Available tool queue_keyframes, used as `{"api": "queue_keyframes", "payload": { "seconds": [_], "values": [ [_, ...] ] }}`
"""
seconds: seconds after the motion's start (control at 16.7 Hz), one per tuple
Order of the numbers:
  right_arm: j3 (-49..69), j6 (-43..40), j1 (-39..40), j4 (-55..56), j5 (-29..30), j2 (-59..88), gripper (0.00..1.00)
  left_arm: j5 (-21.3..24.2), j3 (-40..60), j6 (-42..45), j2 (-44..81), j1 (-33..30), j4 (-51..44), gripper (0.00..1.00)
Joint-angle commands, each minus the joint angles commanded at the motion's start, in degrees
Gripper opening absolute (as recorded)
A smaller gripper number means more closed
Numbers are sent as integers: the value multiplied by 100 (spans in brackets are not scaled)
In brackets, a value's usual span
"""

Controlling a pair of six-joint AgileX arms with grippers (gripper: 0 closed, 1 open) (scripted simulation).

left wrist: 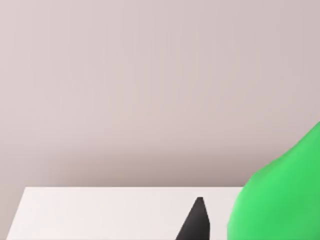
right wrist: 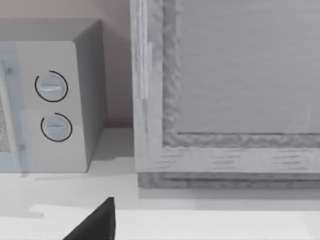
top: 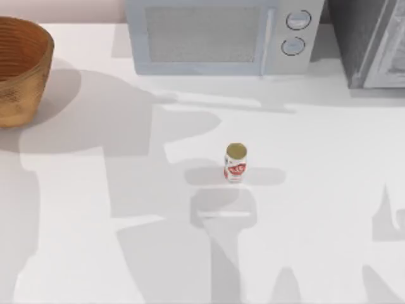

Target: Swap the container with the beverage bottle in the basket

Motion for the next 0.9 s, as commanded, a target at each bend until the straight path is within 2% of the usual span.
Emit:
{"api": "queue_keyframes", "payload": {
  "seconds": [0.54, 0.9],
  "values": [
    [0, 0, 0, 0, 0, 0, 100, 0, 0, 0, 0, 0, 0, 98],
    [0, 0, 0, 0, 0, 0, 100, 0, 0, 0, 0, 0, 0, 100]
  ]
}}
